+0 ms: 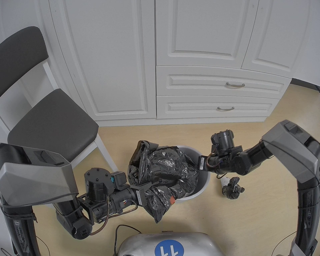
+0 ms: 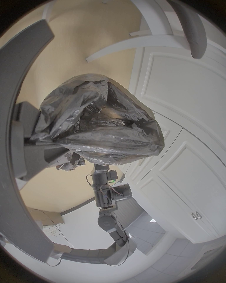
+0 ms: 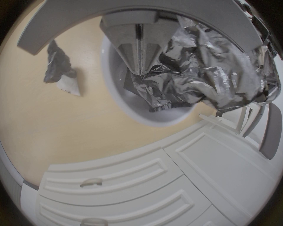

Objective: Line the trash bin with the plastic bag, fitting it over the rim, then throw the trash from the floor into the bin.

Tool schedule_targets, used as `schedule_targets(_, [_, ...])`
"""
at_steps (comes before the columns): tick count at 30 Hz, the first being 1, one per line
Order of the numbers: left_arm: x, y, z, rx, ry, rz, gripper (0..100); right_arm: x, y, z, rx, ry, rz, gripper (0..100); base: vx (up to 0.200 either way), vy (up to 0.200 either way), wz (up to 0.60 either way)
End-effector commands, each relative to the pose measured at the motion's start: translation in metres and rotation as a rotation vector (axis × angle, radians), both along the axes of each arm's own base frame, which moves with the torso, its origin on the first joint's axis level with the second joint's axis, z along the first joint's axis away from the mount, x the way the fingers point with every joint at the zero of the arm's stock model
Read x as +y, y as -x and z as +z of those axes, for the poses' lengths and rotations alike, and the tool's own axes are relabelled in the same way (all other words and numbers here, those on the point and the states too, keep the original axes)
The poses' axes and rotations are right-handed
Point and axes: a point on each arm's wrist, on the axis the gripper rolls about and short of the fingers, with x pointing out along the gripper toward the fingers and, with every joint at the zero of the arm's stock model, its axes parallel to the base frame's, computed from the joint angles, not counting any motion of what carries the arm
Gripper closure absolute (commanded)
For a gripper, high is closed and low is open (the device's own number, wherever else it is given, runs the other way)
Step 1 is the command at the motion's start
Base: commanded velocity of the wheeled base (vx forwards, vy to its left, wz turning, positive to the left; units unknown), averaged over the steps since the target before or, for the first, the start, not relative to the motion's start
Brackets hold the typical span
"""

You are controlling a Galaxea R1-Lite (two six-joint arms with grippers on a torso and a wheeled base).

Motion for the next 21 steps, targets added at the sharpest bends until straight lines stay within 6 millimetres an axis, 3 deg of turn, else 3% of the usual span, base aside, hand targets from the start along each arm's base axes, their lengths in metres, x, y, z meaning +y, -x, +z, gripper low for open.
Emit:
schedule_targets(1, [-0.019, -0.009, 0.003, -0.022, 0.015, -0.031, 100, -0.043, 0.011, 0.056, -0.088, 0.023, -0.034, 100, 0.000, 0.000, 0.00])
schedule_targets(8, [-0.046, -0.022, 0.001, -0.011, 0.007, -0.063, 100, -0.069, 0.010, 0.074, -0.124, 0.003, -0.073, 100, 0.000, 0.000, 0.00])
schedule_targets(15, [-0.069, -0.039, -0.006, -0.024, 0.016, -0.080, 100, -0.071, 0.013, 0.080, -0.135, -0.002, -0.073, 100, 0.000, 0.000, 0.00])
schedule_targets(21, [-0.091, -0.056, -0.023, -0.041, 0.028, -0.096, 100, -0.073, 0.020, 0.087, -0.148, 0.001, -0.067, 100, 0.000, 0.000, 0.00])
